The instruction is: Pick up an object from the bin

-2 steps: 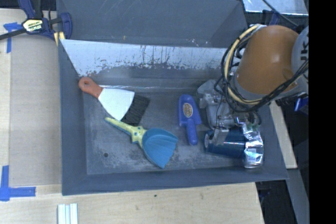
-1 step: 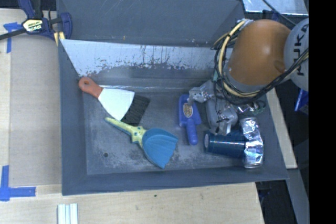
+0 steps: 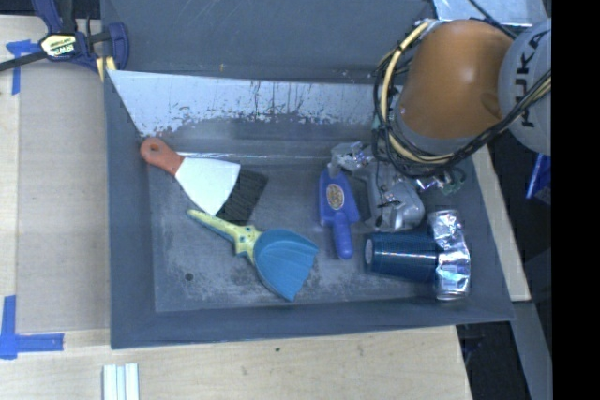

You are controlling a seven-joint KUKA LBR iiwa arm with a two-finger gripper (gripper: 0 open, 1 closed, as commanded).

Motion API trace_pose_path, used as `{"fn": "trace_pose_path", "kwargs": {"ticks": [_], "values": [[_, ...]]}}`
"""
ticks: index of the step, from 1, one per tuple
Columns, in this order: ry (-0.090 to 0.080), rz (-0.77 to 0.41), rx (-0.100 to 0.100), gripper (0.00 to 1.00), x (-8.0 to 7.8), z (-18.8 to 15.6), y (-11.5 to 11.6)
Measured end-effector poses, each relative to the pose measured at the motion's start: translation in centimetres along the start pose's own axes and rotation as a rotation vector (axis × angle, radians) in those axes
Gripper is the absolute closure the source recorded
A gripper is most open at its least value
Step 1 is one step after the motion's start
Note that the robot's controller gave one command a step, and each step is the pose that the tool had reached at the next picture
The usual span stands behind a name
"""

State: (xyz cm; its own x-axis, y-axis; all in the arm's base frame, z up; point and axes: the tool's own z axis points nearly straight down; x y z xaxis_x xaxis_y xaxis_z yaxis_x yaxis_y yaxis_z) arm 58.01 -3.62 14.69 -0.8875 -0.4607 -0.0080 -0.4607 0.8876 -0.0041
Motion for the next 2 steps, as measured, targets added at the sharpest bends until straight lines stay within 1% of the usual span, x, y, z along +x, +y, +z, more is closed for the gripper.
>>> {"fn": "trace_pose_path", "kwargs": {"ticks": [1, 2], "values": [[0.0, -0.315, 0.0, 0.0, -1.8, 1.9, -0.4], [-0.01, -0.672, -0.018, 0.0, -2.2, 7.4, 0.9]]}}
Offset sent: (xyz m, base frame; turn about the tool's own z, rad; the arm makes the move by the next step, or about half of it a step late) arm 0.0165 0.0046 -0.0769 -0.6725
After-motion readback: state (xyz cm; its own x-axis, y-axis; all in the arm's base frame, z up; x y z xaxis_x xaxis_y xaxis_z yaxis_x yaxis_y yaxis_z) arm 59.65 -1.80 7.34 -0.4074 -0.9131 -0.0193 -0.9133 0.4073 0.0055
